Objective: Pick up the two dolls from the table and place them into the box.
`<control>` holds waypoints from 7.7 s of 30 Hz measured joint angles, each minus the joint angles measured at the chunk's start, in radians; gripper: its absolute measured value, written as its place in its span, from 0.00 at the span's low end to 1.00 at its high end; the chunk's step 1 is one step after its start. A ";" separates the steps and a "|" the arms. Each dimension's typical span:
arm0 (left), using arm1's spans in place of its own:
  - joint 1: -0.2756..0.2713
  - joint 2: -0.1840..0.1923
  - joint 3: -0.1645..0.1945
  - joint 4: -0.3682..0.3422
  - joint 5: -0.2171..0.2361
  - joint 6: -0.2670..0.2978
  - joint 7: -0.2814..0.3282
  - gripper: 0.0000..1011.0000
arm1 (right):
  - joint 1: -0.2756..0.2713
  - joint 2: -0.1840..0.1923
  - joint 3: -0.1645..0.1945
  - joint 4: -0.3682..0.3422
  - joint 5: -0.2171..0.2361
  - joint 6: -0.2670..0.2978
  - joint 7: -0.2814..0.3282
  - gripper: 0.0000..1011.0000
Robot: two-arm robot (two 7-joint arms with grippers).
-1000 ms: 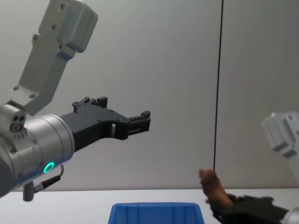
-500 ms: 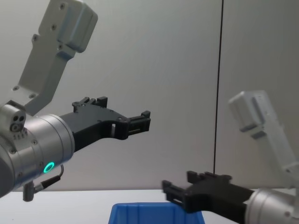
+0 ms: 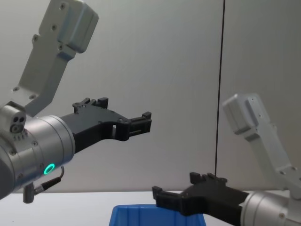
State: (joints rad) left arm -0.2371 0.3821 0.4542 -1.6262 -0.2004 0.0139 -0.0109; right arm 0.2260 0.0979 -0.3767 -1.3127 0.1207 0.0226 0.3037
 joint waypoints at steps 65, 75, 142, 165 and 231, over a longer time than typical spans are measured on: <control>0.089 0.112 -0.072 -0.027 -0.211 0.309 -0.016 0.99 | -0.206 0.130 0.082 -0.201 0.089 0.087 -0.356 0.99; 0.070 0.111 -0.076 0.042 -0.193 0.369 -0.066 0.99 | -0.207 0.131 0.083 -0.203 0.090 0.087 -0.359 0.99; -0.166 -0.030 -0.045 0.549 0.029 0.340 -0.295 0.29 | -0.208 0.131 0.083 -0.204 0.090 0.087 -0.360 0.99; -0.149 0.008 -0.079 0.366 0.072 0.326 -0.260 0.17 | -0.208 0.131 0.083 -0.204 0.090 0.087 -0.360 0.99; -0.211 -0.012 -0.091 0.275 -0.152 0.007 -0.586 0.99 | -0.208 0.131 0.083 -0.204 0.090 0.087 -0.360 0.99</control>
State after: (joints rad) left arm -0.4486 0.3704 0.3627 -1.3517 -0.3529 0.0212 -0.5970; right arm 0.0176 0.2290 -0.2936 -1.5163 0.2106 0.1094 -0.0563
